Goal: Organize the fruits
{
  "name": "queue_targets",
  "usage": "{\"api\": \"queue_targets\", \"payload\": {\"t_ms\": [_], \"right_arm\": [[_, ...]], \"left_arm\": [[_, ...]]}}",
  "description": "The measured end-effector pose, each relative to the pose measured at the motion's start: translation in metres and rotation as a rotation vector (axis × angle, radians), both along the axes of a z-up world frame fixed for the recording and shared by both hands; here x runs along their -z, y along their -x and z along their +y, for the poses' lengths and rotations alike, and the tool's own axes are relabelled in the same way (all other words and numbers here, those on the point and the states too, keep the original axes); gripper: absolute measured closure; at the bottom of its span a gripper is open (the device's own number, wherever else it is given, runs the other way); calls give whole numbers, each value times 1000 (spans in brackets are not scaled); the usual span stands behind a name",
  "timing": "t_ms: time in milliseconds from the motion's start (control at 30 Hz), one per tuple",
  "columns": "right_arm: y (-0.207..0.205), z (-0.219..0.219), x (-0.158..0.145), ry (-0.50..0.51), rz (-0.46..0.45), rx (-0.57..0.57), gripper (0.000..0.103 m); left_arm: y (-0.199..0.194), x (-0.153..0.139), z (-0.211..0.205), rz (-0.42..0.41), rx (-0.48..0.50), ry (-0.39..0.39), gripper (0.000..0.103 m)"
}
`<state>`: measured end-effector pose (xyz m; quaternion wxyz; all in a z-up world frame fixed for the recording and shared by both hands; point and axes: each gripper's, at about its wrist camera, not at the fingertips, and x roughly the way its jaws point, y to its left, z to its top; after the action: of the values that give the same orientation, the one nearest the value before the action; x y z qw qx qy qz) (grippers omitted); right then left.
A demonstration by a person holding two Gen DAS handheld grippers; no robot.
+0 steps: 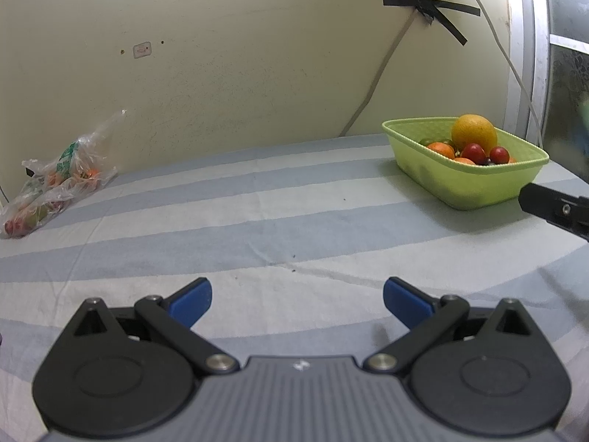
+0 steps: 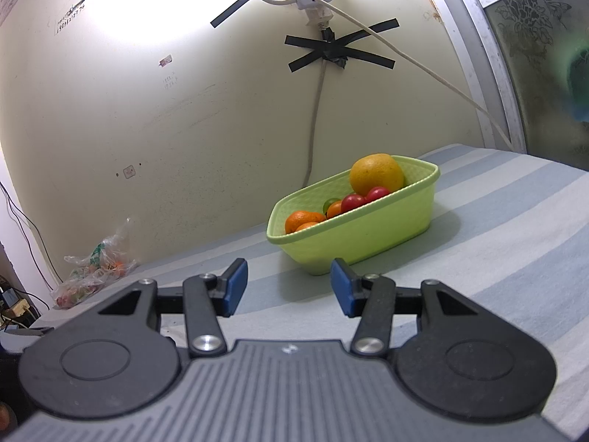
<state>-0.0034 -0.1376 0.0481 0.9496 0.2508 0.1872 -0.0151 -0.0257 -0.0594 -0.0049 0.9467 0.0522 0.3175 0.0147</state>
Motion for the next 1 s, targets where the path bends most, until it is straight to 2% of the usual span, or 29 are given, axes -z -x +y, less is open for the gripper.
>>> {"api": "queue_targets", "payload": {"t_ms": [333, 1000], "right_arm": [[0, 0, 0, 0, 0, 0, 50], [0, 0, 0, 0, -1, 0, 50]], "left_arm": [[-4, 3, 0, 37, -14, -2, 0], [-1, 1, 1, 11, -31, -13, 0]]}}
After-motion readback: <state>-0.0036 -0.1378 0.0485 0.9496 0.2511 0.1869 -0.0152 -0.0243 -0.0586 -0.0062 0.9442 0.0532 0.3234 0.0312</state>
